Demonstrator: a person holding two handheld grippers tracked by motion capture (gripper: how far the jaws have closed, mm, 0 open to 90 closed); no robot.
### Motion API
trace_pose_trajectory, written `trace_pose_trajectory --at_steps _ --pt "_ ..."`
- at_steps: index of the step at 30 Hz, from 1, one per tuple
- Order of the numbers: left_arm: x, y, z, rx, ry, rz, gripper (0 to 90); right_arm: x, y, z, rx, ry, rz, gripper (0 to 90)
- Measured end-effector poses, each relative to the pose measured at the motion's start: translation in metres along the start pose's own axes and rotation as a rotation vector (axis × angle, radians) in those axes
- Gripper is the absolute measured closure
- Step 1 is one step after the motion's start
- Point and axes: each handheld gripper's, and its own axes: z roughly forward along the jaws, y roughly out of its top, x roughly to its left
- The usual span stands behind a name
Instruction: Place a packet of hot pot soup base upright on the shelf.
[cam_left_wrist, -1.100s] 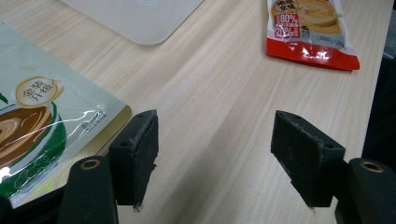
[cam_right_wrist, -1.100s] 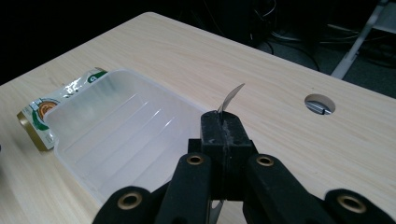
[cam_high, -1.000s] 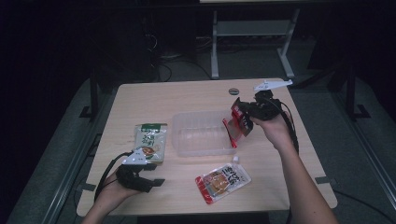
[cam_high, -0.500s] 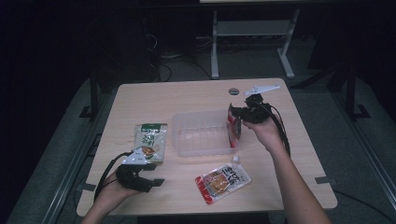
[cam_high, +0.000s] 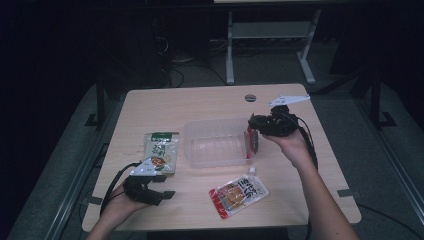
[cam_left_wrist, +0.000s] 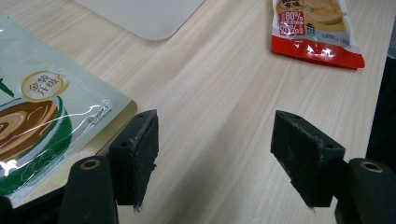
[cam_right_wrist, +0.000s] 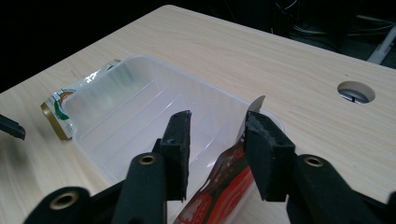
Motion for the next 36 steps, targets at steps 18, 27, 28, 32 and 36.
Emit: trace_pose_trajectory --at_steps 18,27,28,32,36 --pt "0.001 -0.002 0.0 0.006 0.001 -0.01 32.2 -0.02 -0.034 -0.031 0.014 -0.018 -0.06 89.8" --pt "0.005 -0.005 0.001 0.014 0.009 -0.022 32.3 -0.032 -0.066 -0.005 0.135 0.043 -0.075 89.8" --pt "0.006 -0.005 0.0 0.021 0.011 -0.011 32.4 -0.03 -0.067 -0.003 0.144 0.047 -0.088 89.8" --pt "0.007 -0.006 0.0 0.022 0.015 -0.017 32.4 -0.027 -0.067 0.003 0.157 0.088 -0.111 89.7" --pt "0.008 -0.006 0.001 0.018 0.019 -0.028 32.4 -0.023 -0.068 0.008 0.18 0.113 -0.118 89.8"
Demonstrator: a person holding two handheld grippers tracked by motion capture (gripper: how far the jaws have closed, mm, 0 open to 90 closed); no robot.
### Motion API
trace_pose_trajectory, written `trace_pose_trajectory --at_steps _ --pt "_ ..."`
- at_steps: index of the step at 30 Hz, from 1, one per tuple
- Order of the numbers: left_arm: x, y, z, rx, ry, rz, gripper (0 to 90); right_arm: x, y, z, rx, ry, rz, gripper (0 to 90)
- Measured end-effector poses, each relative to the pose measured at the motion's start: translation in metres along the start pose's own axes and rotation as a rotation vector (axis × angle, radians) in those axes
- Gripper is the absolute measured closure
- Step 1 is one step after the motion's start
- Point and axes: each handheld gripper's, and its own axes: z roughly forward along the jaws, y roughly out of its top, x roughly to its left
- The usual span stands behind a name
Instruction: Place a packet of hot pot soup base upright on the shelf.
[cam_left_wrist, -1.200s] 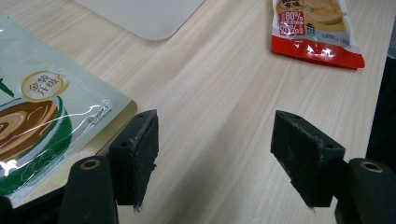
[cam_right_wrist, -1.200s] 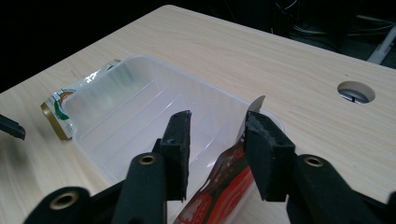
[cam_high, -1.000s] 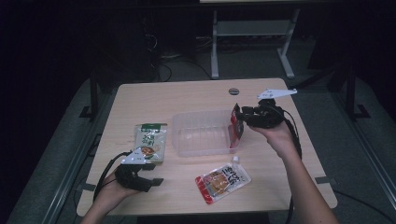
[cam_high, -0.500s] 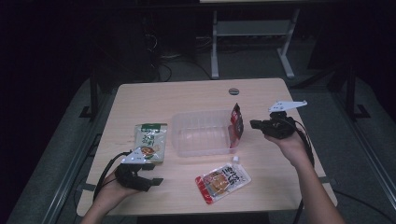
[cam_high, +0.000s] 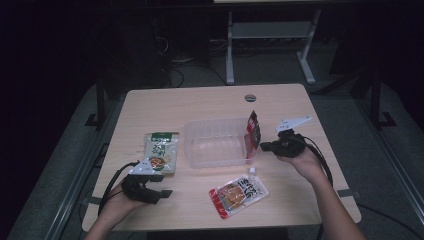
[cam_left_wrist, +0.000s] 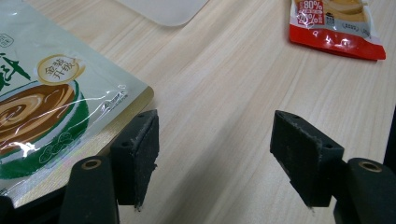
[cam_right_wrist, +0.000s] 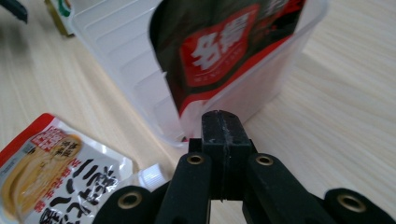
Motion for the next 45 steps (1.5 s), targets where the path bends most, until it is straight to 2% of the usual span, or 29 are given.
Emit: trace_pose_trajectory --at_steps 2,5,6,11,15,17,19,20,22,25,28,29,30,34,35,36,39,45 --pt "0.0 0.0 0.0 0.002 0.0 -0.001 32.4 0.001 0.0 0.001 0.007 0.002 -0.006 89.8" --pt "0.0 0.0 0.0 0.001 0.0 -0.002 32.4 0.001 -0.002 0.002 0.001 0.026 -0.029 89.8" --pt "0.0 0.0 0.001 0.001 0.0 -0.003 32.4 0.004 -0.002 0.002 0.0 0.032 -0.021 89.8" --pt "0.001 0.0 -0.001 0.01 0.001 0.007 32.4 0.007 -0.003 0.005 0.009 0.064 -0.044 89.7" --pt "0.0 0.0 0.0 -0.001 0.0 0.006 33.0 0.01 -0.005 0.0 0.005 0.051 -0.027 88.9" --pt "-0.001 0.001 0.001 0.001 -0.004 0.012 33.4 0.011 -0.007 -0.004 -0.004 0.05 -0.019 82.8" --pt "-0.003 0.001 0.002 0.008 -0.013 0.019 34.1 0.012 -0.011 -0.008 -0.002 0.046 0.015 74.7" --pt "-0.004 0.002 0.003 0.005 -0.016 0.01 34.1 0.013 -0.013 -0.01 -0.003 0.041 0.012 71.2" --pt "-0.005 0.003 0.005 0.008 -0.019 0.032 34.0 0.016 -0.019 -0.012 0.001 0.049 0.027 67.6" --pt "-0.008 0.004 0.006 -0.004 -0.036 0.025 34.4 0.021 -0.029 -0.016 0.019 0.046 0.031 66.3" --pt "-0.012 0.007 0.006 -0.031 -0.06 0.022 44.3 0.025 -0.038 -0.02 0.022 0.045 0.033 60.6" --pt "-0.014 0.009 0.005 -0.029 -0.082 0.023 49.8 0.026 -0.042 -0.02 0.019 0.047 0.025 57.7" --pt "-0.016 0.011 0.006 -0.035 -0.096 0.023 55.6 0.029 -0.045 -0.021 0.031 0.048 0.039 55.8" --pt "-0.026 0.022 0.01 -0.034 -0.141 0.052 78.9 0.037 -0.057 -0.02 0.066 0.046 0.036 49.5" --pt "-0.029 0.024 0.012 -0.035 -0.151 0.067 83.7 0.038 -0.06 -0.02 0.065 0.04 0.019 48.6" --pt "-0.032 0.027 0.014 -0.039 -0.168 0.069 87.3 0.04 -0.062 -0.021 0.067 0.045 0.027 46.7" --pt "-0.041 0.034 0.021 -0.04 -0.19 0.086 89.7 0.043 -0.066 -0.023 0.063 0.028 0.044 39.1" --pt "-0.06 0.048 0.041 -0.037 -0.225 0.137 89.6 0.045 -0.07 -0.027 0.051 0.004 0.061 32.7"
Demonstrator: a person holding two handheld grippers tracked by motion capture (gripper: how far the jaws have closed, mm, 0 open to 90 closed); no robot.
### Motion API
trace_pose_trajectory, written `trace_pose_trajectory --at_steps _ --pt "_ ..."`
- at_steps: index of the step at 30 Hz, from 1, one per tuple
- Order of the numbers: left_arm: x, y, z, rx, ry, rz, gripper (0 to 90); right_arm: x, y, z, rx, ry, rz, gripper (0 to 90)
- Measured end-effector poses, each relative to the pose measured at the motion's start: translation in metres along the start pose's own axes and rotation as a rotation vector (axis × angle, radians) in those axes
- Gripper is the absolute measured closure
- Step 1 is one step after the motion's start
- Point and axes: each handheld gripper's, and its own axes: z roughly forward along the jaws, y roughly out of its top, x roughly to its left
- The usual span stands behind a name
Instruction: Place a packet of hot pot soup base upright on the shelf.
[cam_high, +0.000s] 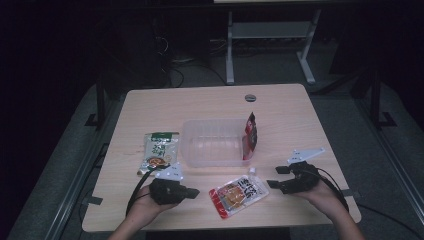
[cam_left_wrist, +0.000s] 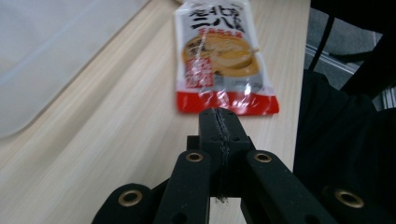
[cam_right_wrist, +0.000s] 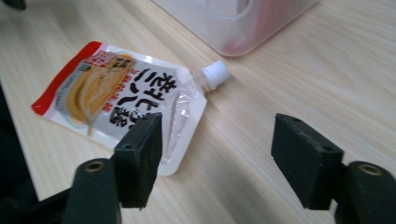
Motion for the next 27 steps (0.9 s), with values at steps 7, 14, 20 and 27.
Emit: trace_pose_trajectory --at_steps 7,14,20,27 --pt "-0.008 0.015 0.03 0.019 -0.051 0.046 89.5 0.001 -0.006 0.002 0.012 0.0 0.011 31.7" --pt "-0.019 0.03 0.066 0.04 -0.123 0.076 89.6 0.003 -0.011 -0.001 -0.001 -0.014 0.037 30.8" --pt "-0.033 0.033 0.095 0.108 -0.141 0.141 89.6 0.005 -0.015 -0.002 0.002 -0.025 0.038 30.8" --pt "-0.03 0.033 0.091 0.117 -0.097 0.147 89.7 0.005 -0.016 0.0 0.004 -0.018 0.034 30.9"
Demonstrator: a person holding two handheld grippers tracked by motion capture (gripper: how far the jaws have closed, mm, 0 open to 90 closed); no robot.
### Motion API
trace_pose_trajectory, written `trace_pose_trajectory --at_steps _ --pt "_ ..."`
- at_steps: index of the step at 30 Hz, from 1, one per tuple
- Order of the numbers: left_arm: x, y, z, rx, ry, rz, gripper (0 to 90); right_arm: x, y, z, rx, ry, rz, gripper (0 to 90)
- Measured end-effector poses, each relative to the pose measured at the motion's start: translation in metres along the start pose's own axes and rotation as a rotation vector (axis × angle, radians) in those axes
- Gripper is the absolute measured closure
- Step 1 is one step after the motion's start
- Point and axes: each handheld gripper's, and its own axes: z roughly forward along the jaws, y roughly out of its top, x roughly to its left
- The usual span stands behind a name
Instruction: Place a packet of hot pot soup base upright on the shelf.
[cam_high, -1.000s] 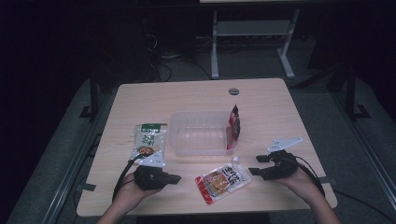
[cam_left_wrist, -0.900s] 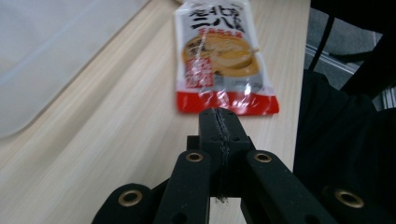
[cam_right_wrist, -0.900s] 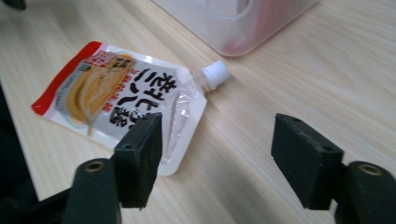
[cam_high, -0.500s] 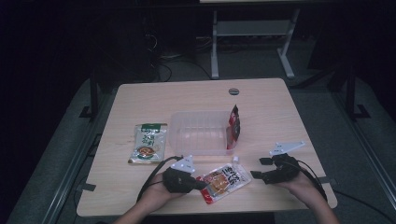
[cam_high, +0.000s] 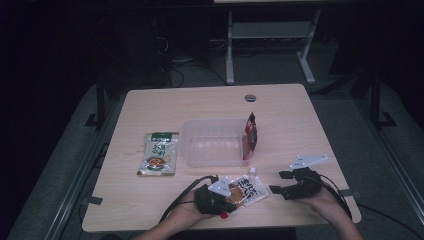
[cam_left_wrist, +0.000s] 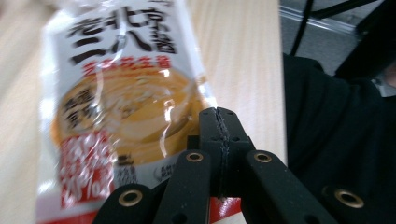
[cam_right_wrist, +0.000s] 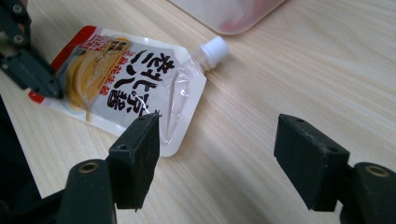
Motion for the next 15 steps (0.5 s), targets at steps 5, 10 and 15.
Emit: trace_pose_trajectory --at_steps 5,10,15 --pt "0.009 -0.005 -0.006 -0.002 0.031 -0.018 89.7 0.001 0.002 0.001 0.001 0.004 -0.001 30.8" --pt "0.009 -0.006 -0.012 -0.017 0.04 -0.027 86.6 0.001 0.003 0.002 0.003 0.017 0.007 30.3" --pt "0.019 -0.006 -0.027 -0.045 0.092 -0.041 86.3 0.001 0.0 -0.001 0.008 0.035 0.051 29.6"
